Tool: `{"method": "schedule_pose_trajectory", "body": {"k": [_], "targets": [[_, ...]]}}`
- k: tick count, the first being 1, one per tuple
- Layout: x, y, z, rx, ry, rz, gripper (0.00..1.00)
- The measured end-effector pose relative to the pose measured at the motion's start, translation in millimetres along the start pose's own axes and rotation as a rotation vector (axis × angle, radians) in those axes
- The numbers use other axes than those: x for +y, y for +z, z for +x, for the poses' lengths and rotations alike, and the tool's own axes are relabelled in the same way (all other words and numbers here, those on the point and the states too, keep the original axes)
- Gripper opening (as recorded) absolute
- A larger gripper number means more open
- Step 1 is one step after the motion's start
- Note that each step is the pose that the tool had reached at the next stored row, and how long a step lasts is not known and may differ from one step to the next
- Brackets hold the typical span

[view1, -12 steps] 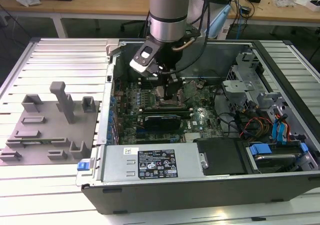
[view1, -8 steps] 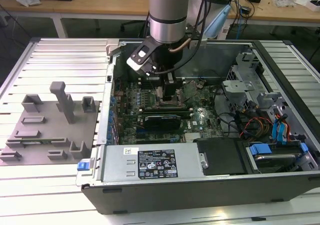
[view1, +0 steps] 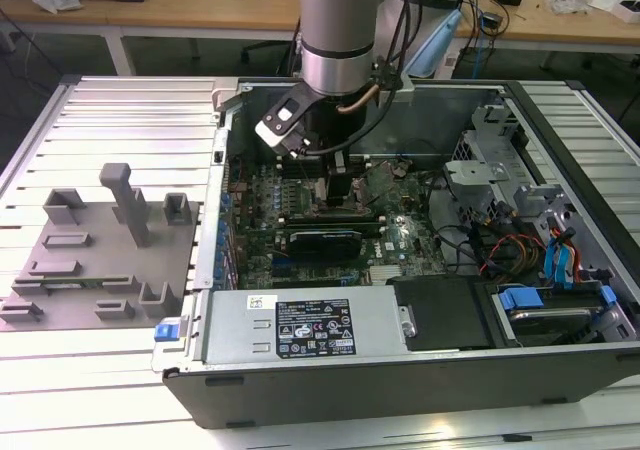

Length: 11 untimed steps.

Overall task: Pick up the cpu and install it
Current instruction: 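Place the cpu into insertion slot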

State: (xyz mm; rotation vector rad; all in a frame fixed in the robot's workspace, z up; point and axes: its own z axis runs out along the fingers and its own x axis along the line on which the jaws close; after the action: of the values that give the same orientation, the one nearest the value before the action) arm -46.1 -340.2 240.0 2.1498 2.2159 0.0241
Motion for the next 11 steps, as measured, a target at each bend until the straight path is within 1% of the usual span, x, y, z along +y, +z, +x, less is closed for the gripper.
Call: {"method": "schedule_pose_trajectory", "body": {"k": [4, 6, 10, 11], "targets": [[4.6, 2.1, 2.9, -0.0005, 0.012, 0.0003, 0.55], [8.9, 4.0, 5.8, -0.0008, 0.017, 0.0004, 0.55], [11.5, 7.5, 10.1, -0.0013, 0.027, 0.0007, 0.55], [12.1, 9.4, 12.0, -0.0014, 0.031, 0.0007, 0.55]]}}
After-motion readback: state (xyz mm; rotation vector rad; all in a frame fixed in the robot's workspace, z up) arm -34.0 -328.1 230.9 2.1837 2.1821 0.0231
